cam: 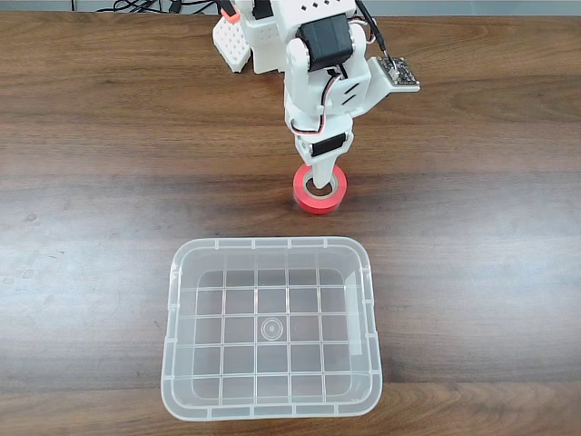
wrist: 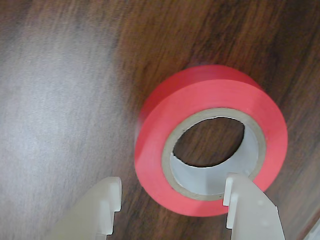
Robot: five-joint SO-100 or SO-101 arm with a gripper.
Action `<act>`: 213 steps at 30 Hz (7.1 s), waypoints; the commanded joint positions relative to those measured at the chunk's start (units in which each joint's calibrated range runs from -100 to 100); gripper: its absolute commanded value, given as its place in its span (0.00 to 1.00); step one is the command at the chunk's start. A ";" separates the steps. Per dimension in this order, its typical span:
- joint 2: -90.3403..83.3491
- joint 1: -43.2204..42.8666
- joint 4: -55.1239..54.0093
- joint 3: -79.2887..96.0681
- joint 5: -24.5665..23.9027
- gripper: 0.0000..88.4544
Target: Grab the tape and place it in the box.
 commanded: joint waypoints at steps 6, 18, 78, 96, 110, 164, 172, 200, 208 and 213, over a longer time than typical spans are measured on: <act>-0.32 0.27 -8.58 6.98 2.68 0.22; -0.32 0.20 -8.67 7.42 2.78 0.08; 28.56 14.46 20.87 -85.35 4.42 0.08; 49.40 14.10 20.87 -102.17 4.89 0.16; 48.83 14.61 21.21 -102.17 4.68 0.21; -59.21 14.90 -5.33 34.58 3.26 0.02; -79.57 14.90 -5.67 49.91 -2.12 0.01; -89.54 14.98 0.58 56.56 -2.33 0.01; -89.54 14.98 0.58 56.56 -2.33 0.01; -89.54 14.98 0.58 56.56 -2.33 0.01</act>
